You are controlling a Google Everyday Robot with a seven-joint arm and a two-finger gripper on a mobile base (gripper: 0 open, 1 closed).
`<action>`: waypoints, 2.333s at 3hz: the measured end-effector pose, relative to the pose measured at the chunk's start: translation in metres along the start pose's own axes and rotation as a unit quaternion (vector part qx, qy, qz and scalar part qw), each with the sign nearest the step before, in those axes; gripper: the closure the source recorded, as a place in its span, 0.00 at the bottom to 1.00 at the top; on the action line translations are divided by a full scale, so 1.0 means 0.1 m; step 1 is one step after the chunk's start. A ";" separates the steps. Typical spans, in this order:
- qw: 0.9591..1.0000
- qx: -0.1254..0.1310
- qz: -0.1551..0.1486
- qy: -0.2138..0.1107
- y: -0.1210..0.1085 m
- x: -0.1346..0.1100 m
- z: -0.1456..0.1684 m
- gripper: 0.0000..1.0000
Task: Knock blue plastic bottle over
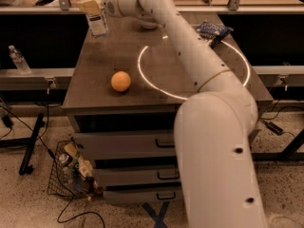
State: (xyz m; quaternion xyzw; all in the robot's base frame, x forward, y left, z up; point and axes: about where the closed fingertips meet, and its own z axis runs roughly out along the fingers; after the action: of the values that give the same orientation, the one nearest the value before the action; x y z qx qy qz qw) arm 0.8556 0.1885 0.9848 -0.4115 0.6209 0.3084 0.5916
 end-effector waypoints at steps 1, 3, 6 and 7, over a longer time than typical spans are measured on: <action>1.000 0.004 -0.021 0.016 0.08 -0.15 -0.57 1.00; 0.986 0.042 0.025 0.161 0.57 0.19 -1.82 1.00; 0.948 0.041 0.015 0.316 0.39 0.85 -2.00 0.98; 0.942 0.034 0.009 0.332 0.27 1.01 -1.88 0.75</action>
Offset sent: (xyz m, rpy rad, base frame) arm -0.1434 -0.1484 0.0119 -0.2053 0.1342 -0.1006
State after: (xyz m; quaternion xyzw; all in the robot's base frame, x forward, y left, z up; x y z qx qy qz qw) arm 0.7452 0.0226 0.9024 -0.4643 0.7962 0.1382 0.3625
